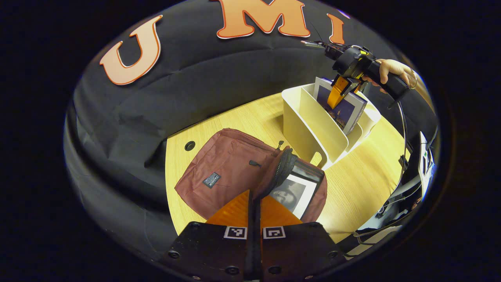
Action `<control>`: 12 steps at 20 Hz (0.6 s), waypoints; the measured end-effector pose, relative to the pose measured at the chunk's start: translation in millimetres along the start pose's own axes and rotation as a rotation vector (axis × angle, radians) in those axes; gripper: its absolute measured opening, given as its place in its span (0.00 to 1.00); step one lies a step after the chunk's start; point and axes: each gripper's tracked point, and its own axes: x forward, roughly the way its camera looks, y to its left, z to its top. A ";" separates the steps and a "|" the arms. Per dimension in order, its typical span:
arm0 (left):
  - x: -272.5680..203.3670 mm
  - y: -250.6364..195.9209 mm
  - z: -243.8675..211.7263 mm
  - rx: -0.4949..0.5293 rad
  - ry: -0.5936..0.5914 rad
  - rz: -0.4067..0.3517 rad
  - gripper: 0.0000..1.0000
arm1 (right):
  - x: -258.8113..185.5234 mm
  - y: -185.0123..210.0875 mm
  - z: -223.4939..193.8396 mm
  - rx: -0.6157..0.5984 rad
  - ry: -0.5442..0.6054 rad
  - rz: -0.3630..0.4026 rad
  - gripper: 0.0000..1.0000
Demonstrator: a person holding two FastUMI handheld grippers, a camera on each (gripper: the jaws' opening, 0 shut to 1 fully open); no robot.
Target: Open the schoolbag, grab two books from the bookshelf and put them into the schoolbag.
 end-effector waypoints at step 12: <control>-4.6 -6.7 -1.1 0.031 -0.003 -0.005 0.01 | -147.7 -7.5 30.1 -0.050 -0.230 0.037 0.37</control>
